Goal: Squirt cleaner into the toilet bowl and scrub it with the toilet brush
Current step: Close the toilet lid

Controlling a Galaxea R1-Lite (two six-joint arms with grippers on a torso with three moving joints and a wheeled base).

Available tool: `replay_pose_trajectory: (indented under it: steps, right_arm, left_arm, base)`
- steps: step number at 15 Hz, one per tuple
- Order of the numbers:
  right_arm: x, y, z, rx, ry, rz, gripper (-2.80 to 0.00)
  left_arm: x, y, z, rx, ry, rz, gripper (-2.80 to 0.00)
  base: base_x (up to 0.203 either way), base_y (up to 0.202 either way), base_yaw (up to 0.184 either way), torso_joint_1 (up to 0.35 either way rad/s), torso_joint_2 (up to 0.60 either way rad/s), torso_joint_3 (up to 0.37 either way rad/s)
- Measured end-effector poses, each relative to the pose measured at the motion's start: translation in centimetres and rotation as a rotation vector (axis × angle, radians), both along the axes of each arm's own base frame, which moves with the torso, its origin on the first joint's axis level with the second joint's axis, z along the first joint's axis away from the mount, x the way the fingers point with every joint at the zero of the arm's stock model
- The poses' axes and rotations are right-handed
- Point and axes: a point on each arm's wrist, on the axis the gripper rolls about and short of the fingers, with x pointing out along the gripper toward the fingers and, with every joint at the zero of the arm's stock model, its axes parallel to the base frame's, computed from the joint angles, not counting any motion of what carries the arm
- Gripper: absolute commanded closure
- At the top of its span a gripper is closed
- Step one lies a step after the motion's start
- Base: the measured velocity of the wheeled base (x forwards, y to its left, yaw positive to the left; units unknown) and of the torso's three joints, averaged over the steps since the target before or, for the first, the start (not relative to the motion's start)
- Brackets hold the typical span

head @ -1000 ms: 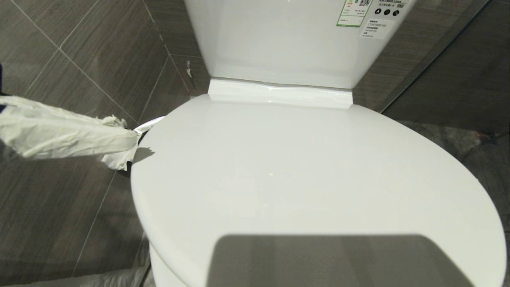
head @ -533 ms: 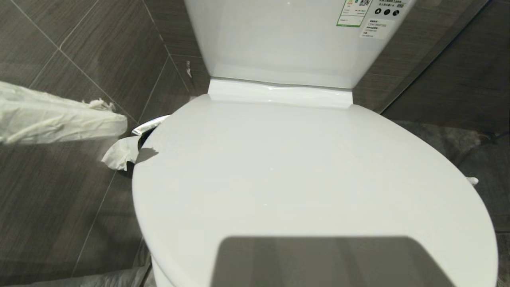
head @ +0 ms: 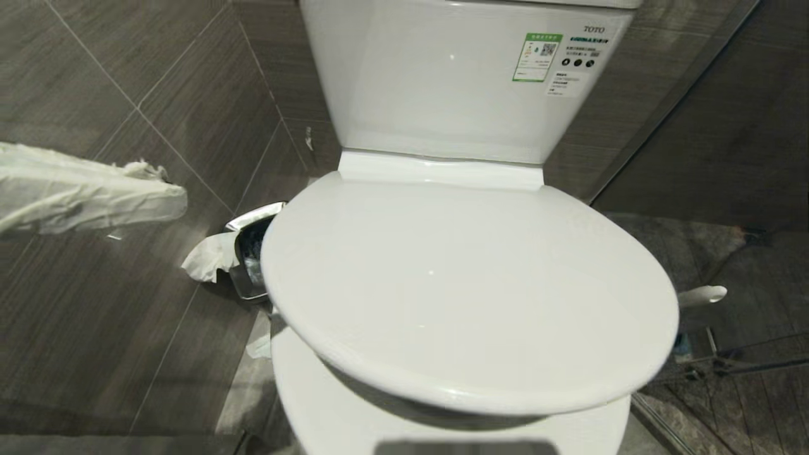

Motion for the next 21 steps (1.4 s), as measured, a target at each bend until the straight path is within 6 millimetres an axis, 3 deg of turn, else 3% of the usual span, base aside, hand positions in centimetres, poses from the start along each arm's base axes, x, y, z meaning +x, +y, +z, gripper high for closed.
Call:
replay_pose_trajectory:
  steps: [16,21]
  right_arm:
    - [0.00,0.00,0.01,0.000,-0.001,0.001,0.00]
    - [0.00,0.00,0.01,0.000,-0.001,0.000,0.00]
  left_arm:
    - [-0.46,-0.12,-0.12,0.008,-0.012,-0.049,0.00]
    - [-0.39,-0.23,0.11,-0.021,-0.001,-0.044,0.00]
  base:
    - [0.000,0.000,0.000,0.002,0.00,0.204]
    - [0.000,0.000,0.000,0.000,0.00,0.070]
